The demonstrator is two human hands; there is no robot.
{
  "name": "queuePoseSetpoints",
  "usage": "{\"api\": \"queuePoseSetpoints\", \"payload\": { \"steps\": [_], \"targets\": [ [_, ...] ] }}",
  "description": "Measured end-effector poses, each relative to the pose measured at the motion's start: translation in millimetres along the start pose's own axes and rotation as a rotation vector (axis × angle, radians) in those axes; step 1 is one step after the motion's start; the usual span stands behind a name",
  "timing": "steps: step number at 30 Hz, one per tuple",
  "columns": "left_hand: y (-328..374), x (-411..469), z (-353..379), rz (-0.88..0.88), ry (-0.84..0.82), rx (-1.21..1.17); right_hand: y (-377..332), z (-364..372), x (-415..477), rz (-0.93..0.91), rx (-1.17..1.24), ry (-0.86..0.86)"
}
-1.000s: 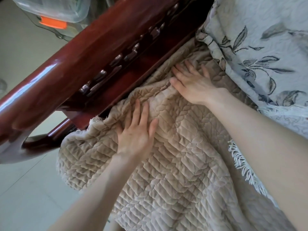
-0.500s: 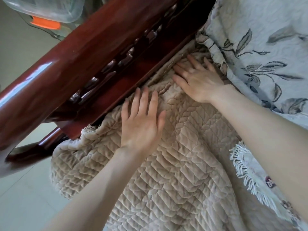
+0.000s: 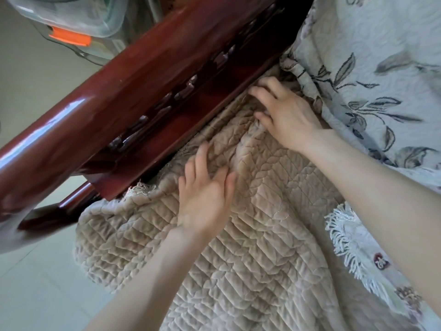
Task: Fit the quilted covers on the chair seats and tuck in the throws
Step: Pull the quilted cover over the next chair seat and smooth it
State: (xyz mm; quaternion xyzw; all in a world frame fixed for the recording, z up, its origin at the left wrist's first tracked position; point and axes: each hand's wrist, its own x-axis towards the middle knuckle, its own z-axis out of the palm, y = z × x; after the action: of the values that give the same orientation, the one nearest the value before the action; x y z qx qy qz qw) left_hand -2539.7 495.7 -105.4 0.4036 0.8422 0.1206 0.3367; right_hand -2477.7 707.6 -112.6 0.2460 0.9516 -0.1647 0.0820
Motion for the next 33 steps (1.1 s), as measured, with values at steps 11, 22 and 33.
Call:
{"api": "queuePoseSetpoints", "payload": {
  "steps": [11,22,33],
  "targets": [
    [-11.6,-18.4,3.7,0.051,0.106,0.124,-9.4,10.1,15.2,0.39,0.234,0.372],
    [4.7,-2.0,-2.6,0.119,0.172,0.158,-0.7,6.0,-27.8,0.259,0.315,0.148],
    [22.4,61.6,6.2,0.014,-0.062,0.178,28.9,15.1,-8.7,0.138,-0.038,-0.212]
  ]
}}
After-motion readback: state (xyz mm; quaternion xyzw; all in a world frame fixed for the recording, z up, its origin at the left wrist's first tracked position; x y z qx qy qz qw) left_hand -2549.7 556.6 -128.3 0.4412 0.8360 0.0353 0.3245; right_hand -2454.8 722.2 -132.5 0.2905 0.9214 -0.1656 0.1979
